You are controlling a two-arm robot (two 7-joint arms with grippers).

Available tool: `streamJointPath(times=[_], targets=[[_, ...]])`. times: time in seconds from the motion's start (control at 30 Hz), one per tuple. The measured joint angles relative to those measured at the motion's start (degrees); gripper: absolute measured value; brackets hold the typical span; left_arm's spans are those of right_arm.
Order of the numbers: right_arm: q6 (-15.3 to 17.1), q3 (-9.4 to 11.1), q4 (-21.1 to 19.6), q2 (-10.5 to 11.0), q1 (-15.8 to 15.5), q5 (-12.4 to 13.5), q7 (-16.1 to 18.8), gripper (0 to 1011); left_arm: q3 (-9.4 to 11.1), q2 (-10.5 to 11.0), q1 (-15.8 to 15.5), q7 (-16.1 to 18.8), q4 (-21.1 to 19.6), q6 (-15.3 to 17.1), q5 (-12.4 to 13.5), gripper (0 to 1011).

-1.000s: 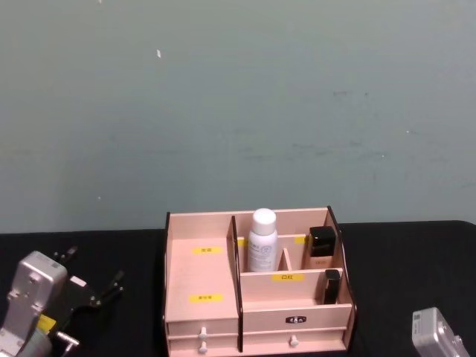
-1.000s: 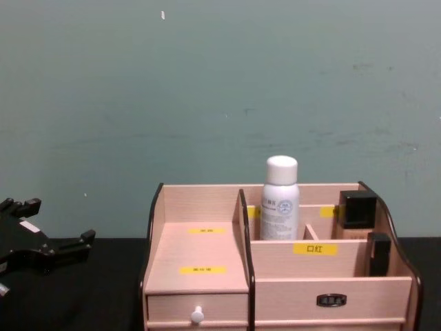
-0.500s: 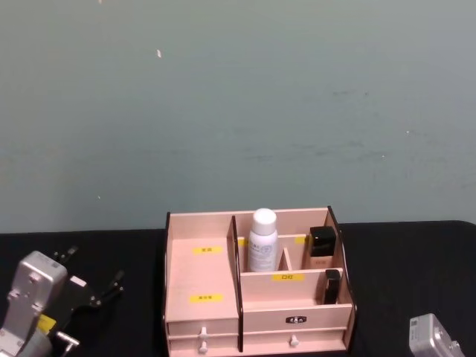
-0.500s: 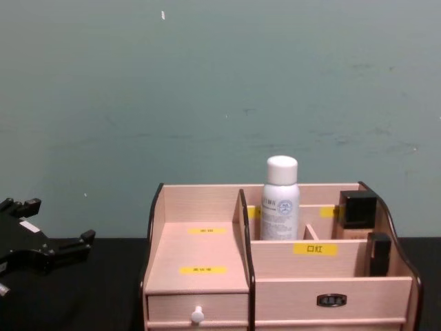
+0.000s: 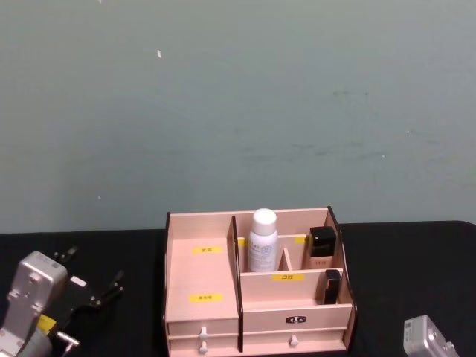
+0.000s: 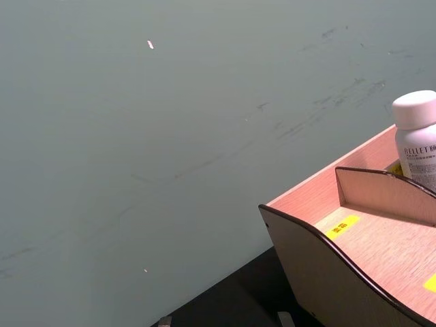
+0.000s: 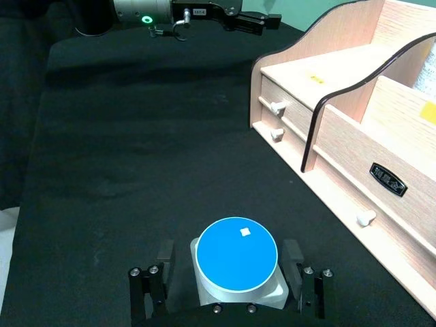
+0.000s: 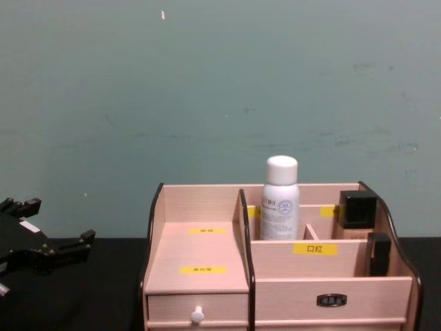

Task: Pick up the facial cleanser and watermelon frost from the table and place them into the tiered storage box.

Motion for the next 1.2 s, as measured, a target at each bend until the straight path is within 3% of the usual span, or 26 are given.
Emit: streamJointPath(times=[1.2], targets=[[0.18, -0.35, 0.35, -0.12, 0.37, -1.56, -1.21, 1000, 0.0, 0.0, 0.0, 0.0, 0.0, 0.0, 0.0, 1001]])
